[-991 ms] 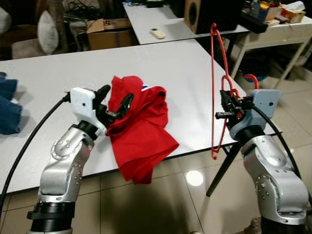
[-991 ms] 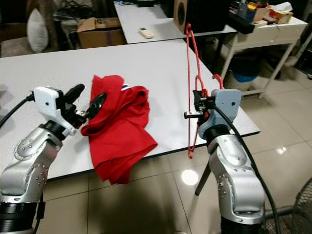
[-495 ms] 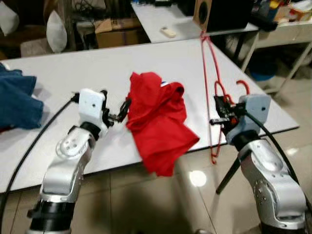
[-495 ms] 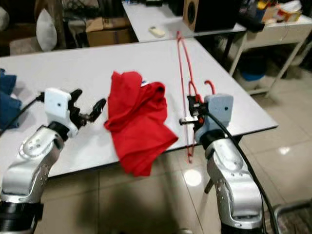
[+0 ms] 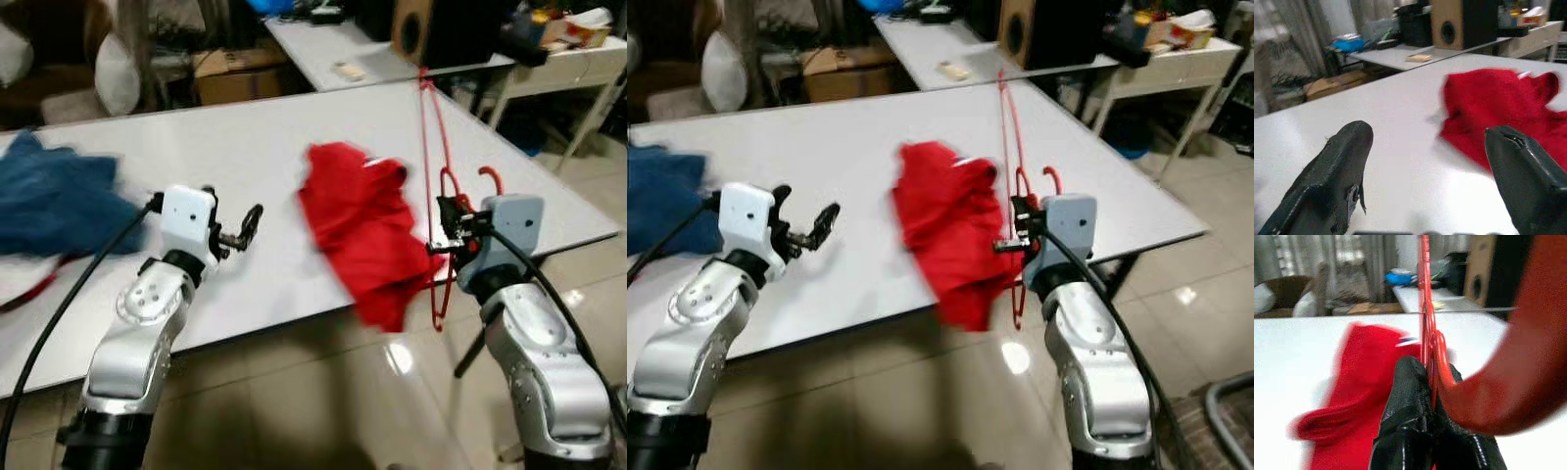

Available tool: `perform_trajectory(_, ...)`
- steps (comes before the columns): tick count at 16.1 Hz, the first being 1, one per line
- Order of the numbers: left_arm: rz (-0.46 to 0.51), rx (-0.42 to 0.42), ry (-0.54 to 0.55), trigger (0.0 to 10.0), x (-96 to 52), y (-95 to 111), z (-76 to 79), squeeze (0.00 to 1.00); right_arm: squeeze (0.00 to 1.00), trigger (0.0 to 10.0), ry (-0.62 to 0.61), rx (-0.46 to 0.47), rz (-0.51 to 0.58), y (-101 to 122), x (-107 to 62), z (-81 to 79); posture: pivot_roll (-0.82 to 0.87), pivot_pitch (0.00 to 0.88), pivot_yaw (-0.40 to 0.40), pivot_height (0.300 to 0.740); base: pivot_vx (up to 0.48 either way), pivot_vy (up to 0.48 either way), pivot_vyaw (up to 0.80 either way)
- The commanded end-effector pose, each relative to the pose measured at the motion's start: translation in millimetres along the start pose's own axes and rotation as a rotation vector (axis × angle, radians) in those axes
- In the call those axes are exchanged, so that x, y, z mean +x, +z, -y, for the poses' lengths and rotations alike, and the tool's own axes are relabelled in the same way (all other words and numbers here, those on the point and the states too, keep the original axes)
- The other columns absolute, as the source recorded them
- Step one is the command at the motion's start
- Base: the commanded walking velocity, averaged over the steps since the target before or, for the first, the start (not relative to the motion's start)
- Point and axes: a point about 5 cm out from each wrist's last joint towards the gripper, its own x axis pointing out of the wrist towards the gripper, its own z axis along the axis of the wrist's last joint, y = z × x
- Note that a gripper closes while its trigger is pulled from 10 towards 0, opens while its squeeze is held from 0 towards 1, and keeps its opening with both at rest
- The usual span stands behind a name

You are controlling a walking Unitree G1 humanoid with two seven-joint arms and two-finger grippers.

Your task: Hang hanger

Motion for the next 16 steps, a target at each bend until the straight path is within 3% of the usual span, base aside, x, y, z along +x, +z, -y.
perform_trajectory(1,-0.008,0.003,0.020,10.0,-0.3,0,-1.6,0.48,0.00,10.0,0.018,-0.013,0.016,2,-0.3,-2.6,-0.14,0.000,0.024,0.740,0.000,0.390,0.00)
perform_trajectory(5,0.000,0.005,0.022,10.0,3.0,2,2.7,0.49,0.00,10.0,-0.014,-0.018,-0.023,-4,3.2,2.8,-0.13,0.000,0.011,0.740,0.000,0.392,0.00)
perform_trajectory(16,-0.002,-0.001,0.054,10.0,1.2,0,-0.5,0.49,0.00,10.0,0.030,-0.071,-0.012,-2,10.1,-1.0,-0.12,0.000,-0.001,0.740,0.000,0.400,0.00)
